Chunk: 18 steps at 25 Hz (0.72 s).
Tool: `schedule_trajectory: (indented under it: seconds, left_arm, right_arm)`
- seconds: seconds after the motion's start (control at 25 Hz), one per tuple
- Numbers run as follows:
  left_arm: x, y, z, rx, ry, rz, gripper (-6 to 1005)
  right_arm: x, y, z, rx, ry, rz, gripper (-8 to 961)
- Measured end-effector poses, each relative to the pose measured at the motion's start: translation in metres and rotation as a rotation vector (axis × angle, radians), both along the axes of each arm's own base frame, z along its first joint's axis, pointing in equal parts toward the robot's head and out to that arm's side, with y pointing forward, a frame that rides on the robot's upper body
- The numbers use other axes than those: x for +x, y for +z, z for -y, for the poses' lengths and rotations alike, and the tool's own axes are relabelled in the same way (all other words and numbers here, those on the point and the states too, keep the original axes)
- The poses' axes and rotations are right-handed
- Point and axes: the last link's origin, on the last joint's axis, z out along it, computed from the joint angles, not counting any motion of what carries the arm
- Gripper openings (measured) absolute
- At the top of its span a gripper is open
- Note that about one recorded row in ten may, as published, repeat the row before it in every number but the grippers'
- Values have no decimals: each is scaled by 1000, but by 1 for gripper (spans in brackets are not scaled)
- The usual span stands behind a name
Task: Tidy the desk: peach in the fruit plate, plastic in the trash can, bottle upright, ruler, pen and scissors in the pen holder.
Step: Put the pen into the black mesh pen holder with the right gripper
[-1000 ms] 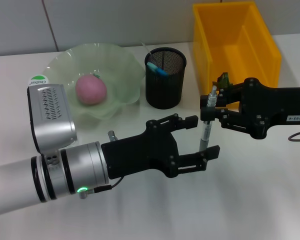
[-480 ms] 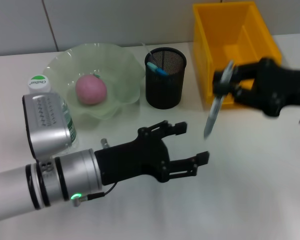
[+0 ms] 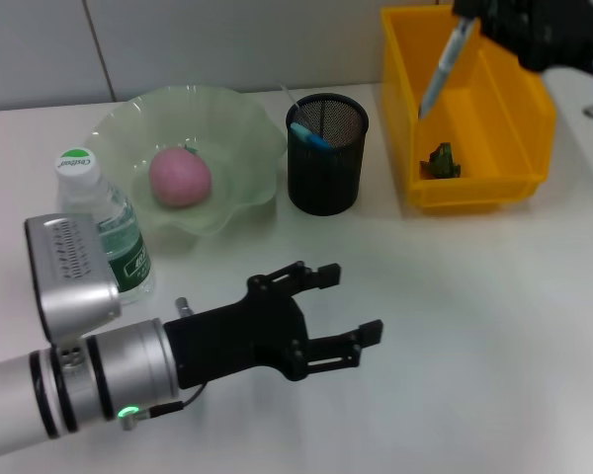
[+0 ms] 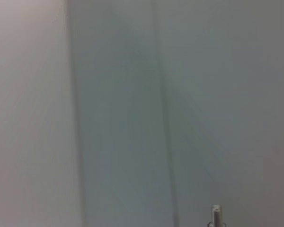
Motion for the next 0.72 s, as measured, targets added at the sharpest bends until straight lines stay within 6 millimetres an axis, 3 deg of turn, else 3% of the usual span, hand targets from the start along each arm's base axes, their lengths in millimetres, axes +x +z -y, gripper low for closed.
schedule_trajectory:
  seconds: [0.24, 0.4, 0.72]
  left_arm:
    - [-11, 7, 0, 28, 8, 15, 860]
    - [-16, 14, 0, 27, -6, 17, 860]
    - [-21, 26, -2, 38, -11, 30, 860]
  right_arm:
    - [-14, -9, -23, 22, -36, 14, 183]
    - [-24, -26, -38, 4, -65, 51, 188]
    - [-31, -51, -45, -19, -95, 87, 196]
